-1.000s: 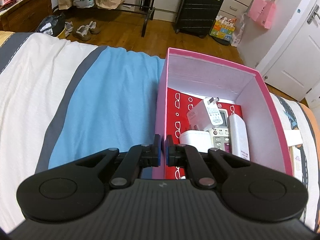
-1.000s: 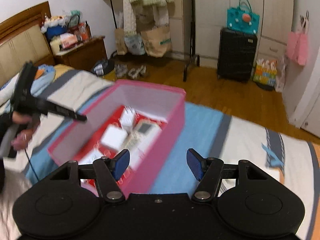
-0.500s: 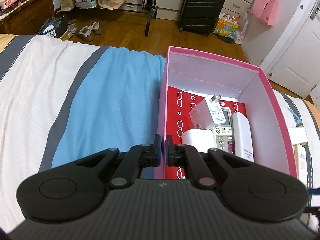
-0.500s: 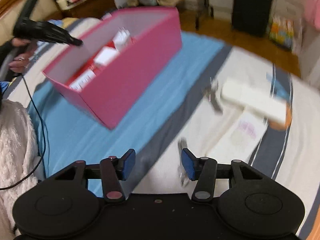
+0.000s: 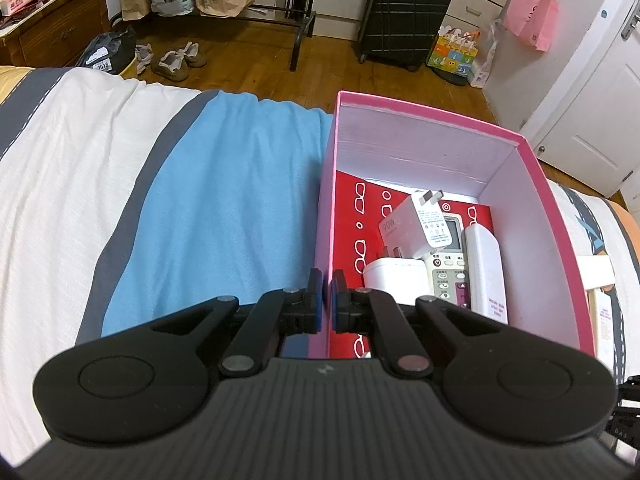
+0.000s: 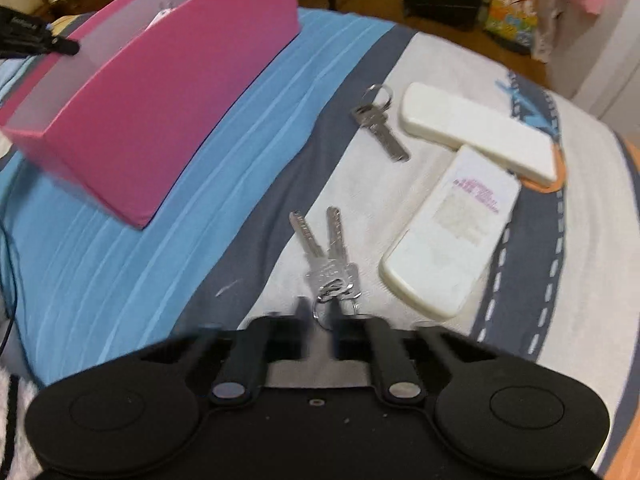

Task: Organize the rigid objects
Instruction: 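Move the right gripper to the silver keys and close on them, then carry the keys into the pink box and open the right gripper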

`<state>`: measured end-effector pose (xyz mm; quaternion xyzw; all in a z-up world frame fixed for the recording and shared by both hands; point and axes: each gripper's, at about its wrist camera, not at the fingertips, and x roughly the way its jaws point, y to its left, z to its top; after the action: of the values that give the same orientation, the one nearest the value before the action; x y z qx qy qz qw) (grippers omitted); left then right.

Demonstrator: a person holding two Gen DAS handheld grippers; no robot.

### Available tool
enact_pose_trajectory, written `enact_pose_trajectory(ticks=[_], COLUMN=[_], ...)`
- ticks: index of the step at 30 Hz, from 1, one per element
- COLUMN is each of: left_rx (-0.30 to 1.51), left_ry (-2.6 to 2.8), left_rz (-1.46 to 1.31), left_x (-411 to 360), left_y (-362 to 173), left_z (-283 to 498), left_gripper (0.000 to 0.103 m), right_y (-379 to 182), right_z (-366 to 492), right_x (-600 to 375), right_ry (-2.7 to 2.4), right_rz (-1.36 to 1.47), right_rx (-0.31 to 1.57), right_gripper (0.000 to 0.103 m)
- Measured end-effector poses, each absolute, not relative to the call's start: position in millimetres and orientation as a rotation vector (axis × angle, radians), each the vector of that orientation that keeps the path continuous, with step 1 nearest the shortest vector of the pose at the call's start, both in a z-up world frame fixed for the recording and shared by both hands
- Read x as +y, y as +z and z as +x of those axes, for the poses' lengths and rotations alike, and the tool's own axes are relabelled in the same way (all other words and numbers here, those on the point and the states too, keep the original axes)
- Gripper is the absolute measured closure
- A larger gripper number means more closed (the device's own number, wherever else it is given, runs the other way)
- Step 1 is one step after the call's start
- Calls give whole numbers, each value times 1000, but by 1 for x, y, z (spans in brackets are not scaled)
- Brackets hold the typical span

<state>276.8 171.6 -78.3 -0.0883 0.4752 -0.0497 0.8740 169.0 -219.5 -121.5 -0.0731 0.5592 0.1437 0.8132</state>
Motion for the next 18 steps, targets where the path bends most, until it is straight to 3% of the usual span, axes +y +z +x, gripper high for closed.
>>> enact_pose_trajectory(ticks=[5,7,10,11,16,18], left_rx=[996,994,993,992,997,995], left_ry=[-106,-107,-106,-108,-111,-111], left_rz=[-185,-182,-176,-174,-182,-178], left_x=[173,173,173,173,173,173], left_y=[-78,-78,-79,-79,-79,-79], left_z=[276,276,276,275,276,277], left_gripper=[100,100,100,100,99,99], right_y=[-111,-110,-108,-110,-131,-135], right_z=[161,155,157,158,169,167], right_x=[-212,-207,-204,-205,-223,-222], right_ry=[364,358,336,324,266,269], right_rz=[-165,-193,-264,-267,-149,-146], right_rx=[1172,1151,1129,1134,1178,1154], right_gripper=[97,92,55,50,44,48])
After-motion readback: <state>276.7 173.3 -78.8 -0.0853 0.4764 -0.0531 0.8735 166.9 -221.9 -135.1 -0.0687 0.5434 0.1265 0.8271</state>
